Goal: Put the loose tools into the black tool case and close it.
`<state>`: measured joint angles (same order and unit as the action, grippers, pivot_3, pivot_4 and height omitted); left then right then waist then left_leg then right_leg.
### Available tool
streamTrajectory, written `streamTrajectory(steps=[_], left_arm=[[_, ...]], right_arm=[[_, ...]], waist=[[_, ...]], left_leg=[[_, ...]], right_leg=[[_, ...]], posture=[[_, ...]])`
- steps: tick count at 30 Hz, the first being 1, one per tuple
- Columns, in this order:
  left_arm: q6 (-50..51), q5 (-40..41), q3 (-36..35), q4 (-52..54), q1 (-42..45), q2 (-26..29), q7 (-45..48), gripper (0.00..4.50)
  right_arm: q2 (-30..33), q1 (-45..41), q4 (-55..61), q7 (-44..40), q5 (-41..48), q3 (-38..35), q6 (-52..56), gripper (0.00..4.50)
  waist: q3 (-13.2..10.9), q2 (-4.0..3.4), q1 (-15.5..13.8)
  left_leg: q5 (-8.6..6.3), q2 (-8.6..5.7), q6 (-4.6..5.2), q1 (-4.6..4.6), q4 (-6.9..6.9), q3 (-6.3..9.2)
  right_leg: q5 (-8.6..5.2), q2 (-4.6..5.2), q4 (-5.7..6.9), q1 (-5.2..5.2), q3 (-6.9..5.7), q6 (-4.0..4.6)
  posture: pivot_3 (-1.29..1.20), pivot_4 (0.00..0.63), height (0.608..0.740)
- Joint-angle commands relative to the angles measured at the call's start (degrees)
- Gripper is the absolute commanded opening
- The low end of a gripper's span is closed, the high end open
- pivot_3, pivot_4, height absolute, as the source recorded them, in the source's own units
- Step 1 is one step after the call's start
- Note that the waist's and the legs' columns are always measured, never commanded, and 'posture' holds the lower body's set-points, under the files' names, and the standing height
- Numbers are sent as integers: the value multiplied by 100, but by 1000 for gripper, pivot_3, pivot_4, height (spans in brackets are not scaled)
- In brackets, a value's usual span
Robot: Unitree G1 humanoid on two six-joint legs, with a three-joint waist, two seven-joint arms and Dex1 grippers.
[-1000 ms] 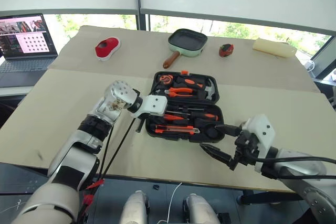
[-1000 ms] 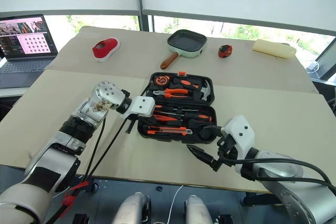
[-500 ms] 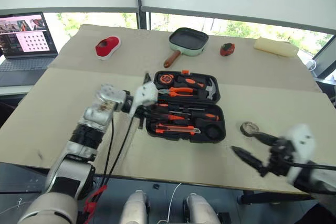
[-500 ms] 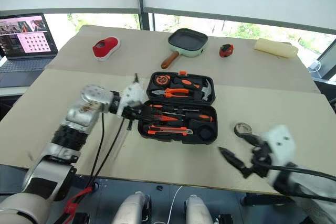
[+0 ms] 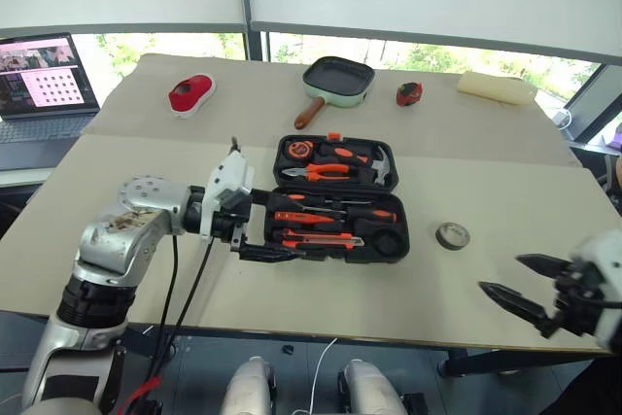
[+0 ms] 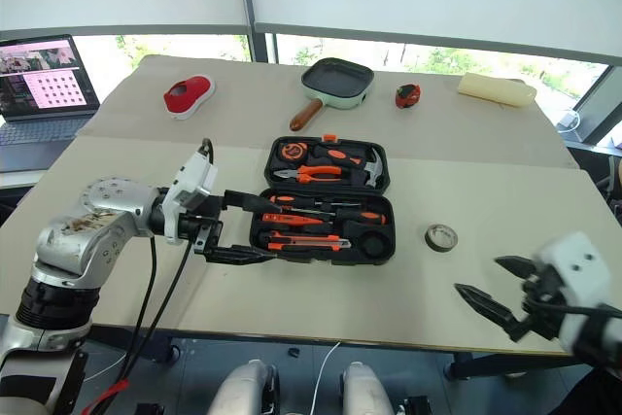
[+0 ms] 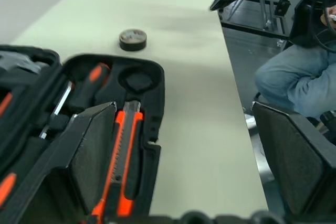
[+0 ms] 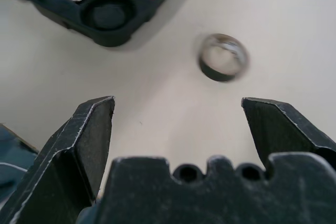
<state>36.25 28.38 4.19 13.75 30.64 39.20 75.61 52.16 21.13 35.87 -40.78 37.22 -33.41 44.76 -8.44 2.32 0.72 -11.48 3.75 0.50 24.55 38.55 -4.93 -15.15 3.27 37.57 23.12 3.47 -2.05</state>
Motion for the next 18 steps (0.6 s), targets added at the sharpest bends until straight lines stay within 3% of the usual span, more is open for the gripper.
streamTrajectory(steps=[1,9,12,18], left_arm=[[-214,-25,63,271,55,129,-39,4431],[-371,-170,288,218,11,-8,-400,4431],[-345,-131,284,241,1,-39,-494,4500],[-362,-101,308,228,93,-5,-547,4500]], right_arm=[[79,-1226,-844,245,-673,1204,-342,4500],[-338,-2495,-2149,338,-1444,2521,-615,4500],[-495,-2824,-2680,439,-1771,2844,-690,3850],[-678,-3062,-3195,272,-1958,3026,-951,1747]], waist=[[-4,4,12],[-8,0,-68],[-8,0,-56],[-8,0,-37]], left_leg=[[0,-1,0,-1,-1,-3],[0,-5,1,13,-21,-13],[0,-5,1,15,-23,-15],[0,-5,1,11,-23,-17]], right_leg=[[3,0,-2,1,1,-1],[1,0,-9,15,-4,-4],[1,0,-13,15,-3,-5],[1,0,-11,13,-3,-5]], posture=[[0,150,740],[0,150,740],[0,150,740],[0,150,740]])
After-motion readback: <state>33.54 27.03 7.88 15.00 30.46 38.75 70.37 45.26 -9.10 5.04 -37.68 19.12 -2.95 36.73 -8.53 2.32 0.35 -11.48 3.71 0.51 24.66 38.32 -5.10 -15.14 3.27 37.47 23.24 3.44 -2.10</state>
